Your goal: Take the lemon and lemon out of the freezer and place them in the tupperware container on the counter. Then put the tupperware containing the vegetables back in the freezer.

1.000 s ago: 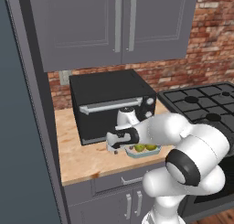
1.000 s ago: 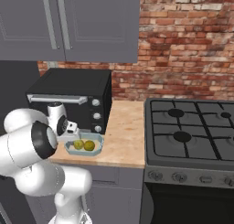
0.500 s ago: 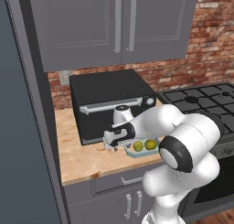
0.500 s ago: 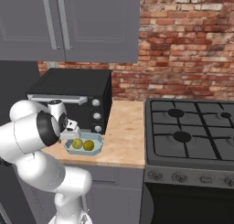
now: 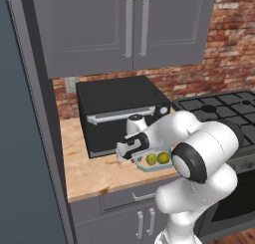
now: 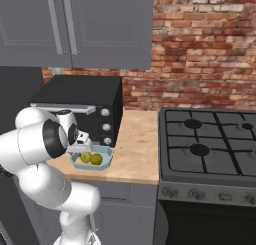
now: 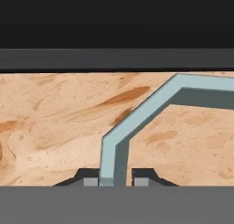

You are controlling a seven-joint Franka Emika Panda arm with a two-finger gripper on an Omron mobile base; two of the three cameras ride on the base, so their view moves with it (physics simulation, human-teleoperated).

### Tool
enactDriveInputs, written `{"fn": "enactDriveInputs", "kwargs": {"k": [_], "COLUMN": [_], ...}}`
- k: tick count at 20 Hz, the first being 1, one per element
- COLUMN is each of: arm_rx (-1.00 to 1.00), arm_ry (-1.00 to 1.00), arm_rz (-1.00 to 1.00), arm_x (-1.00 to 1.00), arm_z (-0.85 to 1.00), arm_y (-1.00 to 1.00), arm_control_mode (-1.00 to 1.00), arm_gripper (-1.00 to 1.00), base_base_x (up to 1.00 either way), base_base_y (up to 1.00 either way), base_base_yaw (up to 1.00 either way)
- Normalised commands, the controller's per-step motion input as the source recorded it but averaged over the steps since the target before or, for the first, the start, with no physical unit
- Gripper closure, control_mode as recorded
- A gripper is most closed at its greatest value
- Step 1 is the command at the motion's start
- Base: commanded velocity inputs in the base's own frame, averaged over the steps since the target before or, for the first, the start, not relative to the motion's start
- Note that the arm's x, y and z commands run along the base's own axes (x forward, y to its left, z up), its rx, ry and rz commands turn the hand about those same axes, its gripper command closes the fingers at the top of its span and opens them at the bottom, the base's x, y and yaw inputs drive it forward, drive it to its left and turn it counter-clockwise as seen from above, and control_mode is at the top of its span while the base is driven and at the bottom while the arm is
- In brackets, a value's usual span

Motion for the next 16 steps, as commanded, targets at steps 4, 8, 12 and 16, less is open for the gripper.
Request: {"fn": "enactDriveInputs", "kwargs": {"k": [4,8,12,16], "arm_rx": [0.00,0.00,0.00,0.00], "arm_ry": [0.00,-0.02,-0.10,-0.01], "arm_rz": [-0.02,0.02,0.12,0.22], "arm_x": [-0.12,-0.21,-0.53,-0.27], "arm_z": [-0.41,-0.03,0.07,0.38], "arm_y": [-0.34,-0.18,-0.19,-0.09], "arm_control_mode": [-1.00,-1.00,-1.00,-1.00], "arm_gripper": [1.00,1.00,1.00,1.00], "base_base_x": [0.00,0.00,0.00,0.00], "base_base_y": [0.00,0.00,0.00,0.00], "base_base_yaw": [0.00,0.00,0.00,0.00]}}
